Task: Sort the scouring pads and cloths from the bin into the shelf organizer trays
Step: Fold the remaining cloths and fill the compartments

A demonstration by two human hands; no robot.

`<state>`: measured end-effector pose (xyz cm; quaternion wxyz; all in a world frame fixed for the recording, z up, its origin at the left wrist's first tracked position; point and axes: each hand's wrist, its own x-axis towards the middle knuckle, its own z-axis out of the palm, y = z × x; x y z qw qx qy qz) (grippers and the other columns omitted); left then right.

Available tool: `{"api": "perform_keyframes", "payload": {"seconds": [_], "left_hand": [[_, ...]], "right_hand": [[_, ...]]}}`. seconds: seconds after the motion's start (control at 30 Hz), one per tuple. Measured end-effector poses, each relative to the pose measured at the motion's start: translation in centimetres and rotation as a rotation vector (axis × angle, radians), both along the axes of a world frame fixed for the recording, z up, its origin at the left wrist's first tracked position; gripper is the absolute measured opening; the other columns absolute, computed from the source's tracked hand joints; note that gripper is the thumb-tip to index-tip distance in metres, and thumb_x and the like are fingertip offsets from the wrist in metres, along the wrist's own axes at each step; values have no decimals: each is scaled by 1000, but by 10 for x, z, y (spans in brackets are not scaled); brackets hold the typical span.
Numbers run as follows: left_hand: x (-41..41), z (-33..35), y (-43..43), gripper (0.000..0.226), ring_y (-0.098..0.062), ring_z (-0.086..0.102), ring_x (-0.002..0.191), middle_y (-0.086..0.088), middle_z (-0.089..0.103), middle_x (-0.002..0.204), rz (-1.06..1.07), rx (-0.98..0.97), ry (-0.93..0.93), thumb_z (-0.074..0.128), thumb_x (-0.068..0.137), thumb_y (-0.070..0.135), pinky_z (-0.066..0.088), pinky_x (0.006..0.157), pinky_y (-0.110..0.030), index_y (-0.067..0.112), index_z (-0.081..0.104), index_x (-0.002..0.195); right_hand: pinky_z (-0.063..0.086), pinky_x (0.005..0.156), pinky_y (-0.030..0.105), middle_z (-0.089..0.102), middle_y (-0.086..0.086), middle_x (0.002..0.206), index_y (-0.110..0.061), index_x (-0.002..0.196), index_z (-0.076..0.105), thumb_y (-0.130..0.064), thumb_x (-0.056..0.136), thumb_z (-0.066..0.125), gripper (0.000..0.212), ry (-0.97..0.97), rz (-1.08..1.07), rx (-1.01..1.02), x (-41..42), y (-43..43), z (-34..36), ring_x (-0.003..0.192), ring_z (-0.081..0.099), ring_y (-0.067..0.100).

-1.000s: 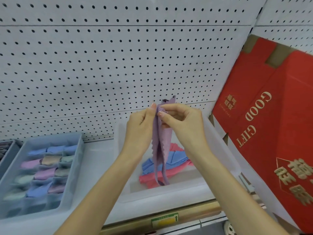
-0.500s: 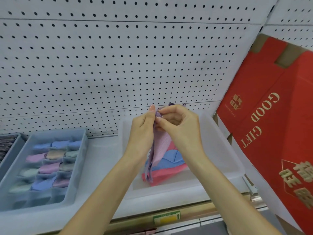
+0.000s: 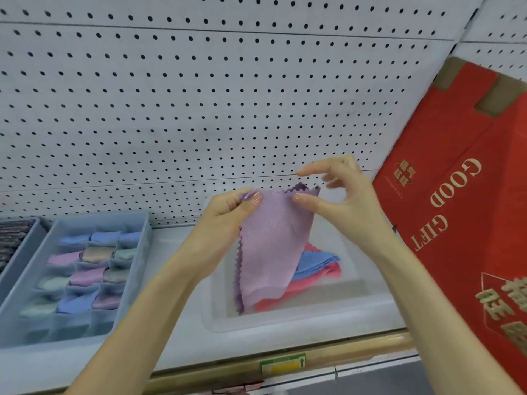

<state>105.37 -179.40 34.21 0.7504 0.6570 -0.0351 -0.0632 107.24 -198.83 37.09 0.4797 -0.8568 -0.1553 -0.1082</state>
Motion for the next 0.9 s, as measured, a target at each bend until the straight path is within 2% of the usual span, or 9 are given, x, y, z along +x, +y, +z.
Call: {"api": "perform_keyframes", "payload": {"seconds": [0.07, 0.17, 0.37, 0.43, 0.5, 0.6, 0.7, 0.77, 0.9], "left_hand": [[1, 4, 5, 29, -24, 54, 92, -15, 65, 95, -41, 50, -21, 55, 89, 31, 42, 92, -48, 10, 73, 96], [2, 10, 8, 35, -26, 59, 96, -26, 66, 109, -77, 116, -37, 54, 90, 33, 41, 101, -56, 7, 71, 105], [5, 10, 12, 28, -23, 60, 96, -22, 67, 110, -106, 149, -78, 57, 91, 35, 44, 99, -53, 14, 74, 99], [9, 8, 17, 30, -23, 57, 90, -25, 65, 100, -109, 152, -86, 56, 93, 36, 46, 90, -49, 11, 72, 99], [11, 7, 21, 30, -17, 52, 76, -10, 61, 81, -105, 142, -82, 55, 93, 37, 43, 73, -35, 13, 73, 92], [12, 2, 21, 31, -15, 40, 64, 2, 46, 66, -100, 155, -79, 53, 97, 30, 33, 64, -32, 7, 66, 80], [13, -4, 15, 40, -9, 47, 60, 9, 51, 62, -67, 99, -30, 42, 103, 17, 40, 64, -24, 17, 65, 71], [15, -4, 12, 33, -5, 55, 61, 10, 59, 64, -56, 38, 2, 39, 103, 14, 45, 63, -19, 12, 66, 84], [19, -2, 13, 39, -5, 64, 62, 8, 68, 68, -30, -105, 62, 36, 104, 14, 50, 60, -17, 15, 68, 82]], "right_hand": [[27, 96, 6, 50, -8, 117, -41, 89, 64, -21, 71, 83, 34, 36, 106, -106, 5, -6, 9, 117, 42, 6], [22, 97, 2, 49, -11, 125, -38, 86, 64, -18, 71, 83, 32, 76, 243, -221, 13, -7, 13, 125, 38, 6], [31, 92, 5, 56, -6, 115, -32, 77, 62, -19, 73, 82, 24, 117, 340, -324, 21, -3, 13, 108, 50, -2], [37, 90, 10, 62, -5, 108, -28, 72, 63, -23, 73, 82, 20, 113, 311, -353, 24, -6, 10, 102, 56, 2], [43, 85, 18, 68, 3, 96, -18, 70, 69, -32, 73, 80, 18, 147, 271, -342, 29, -14, 6, 94, 62, 16], [50, 79, 42, 67, 26, 88, -4, 74, 69, -53, 67, 74, 49, 207, 245, -231, 31, -21, -2, 82, 63, 38], [54, 75, 32, 71, 21, 84, -2, 73, 67, -29, 64, 78, 31, 237, 193, 80, 31, -17, -9, 75, 69, 20], [54, 70, 22, 73, 7, 73, -10, 73, 63, -12, 66, 79, 18, 264, 133, 295, 31, -13, -13, 71, 69, 13], [52, 68, 21, 68, -5, 62, -14, 95, 64, 0, 75, 75, 26, 276, 32, 533, 32, -3, -18, 65, 63, 9]]}}
